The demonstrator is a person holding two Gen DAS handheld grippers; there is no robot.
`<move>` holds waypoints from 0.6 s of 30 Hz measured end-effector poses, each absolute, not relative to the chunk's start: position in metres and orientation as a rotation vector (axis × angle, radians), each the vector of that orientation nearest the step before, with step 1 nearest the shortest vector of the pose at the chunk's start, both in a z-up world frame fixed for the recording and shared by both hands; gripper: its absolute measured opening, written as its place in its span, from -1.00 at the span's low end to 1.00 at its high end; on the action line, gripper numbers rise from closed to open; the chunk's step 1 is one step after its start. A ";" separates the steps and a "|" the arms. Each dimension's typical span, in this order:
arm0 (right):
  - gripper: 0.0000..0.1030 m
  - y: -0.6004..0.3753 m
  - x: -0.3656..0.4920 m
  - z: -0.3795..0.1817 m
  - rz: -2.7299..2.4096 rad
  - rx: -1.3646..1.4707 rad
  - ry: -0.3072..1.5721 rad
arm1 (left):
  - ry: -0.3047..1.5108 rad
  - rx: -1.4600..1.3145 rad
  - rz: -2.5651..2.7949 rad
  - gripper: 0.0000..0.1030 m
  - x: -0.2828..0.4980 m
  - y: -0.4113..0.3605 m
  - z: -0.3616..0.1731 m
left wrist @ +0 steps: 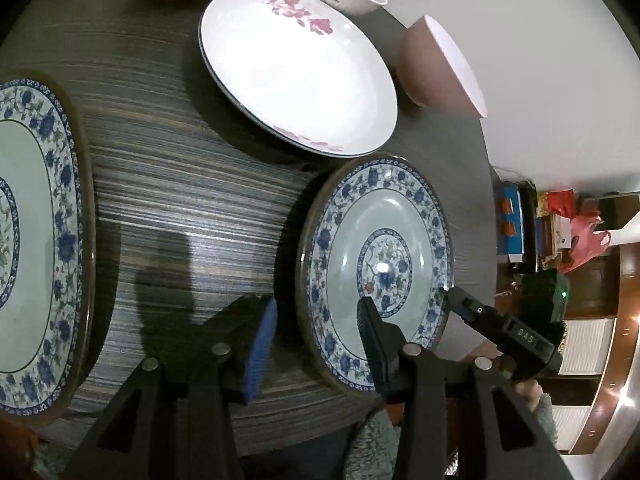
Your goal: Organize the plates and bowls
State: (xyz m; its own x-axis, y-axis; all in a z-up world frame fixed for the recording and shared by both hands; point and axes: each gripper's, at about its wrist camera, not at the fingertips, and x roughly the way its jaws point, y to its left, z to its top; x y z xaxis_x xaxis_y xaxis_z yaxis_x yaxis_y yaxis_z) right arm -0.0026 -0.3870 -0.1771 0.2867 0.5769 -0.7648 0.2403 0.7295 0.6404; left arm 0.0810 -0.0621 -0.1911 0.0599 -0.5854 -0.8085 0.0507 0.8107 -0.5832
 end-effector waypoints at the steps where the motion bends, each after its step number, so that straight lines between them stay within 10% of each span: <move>1: -0.43 -0.388 -0.003 -0.178 0.266 0.776 1.294 | 1.443 -0.461 -0.509 -0.17 0.082 -0.062 -0.191; 18: -0.69 -0.387 0.010 -0.186 0.326 0.809 1.293 | 1.481 -0.517 -0.525 -0.22 0.093 -0.069 -0.207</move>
State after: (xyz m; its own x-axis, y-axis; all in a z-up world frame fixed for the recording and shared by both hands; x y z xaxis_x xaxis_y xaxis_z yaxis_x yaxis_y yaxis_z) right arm 0.0095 -0.3874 -0.1860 0.2771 0.6343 -0.7217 0.2163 0.6906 0.6901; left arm 0.0930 -0.0685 -0.2071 0.0227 -0.6191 -0.7850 0.0132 0.7853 -0.6190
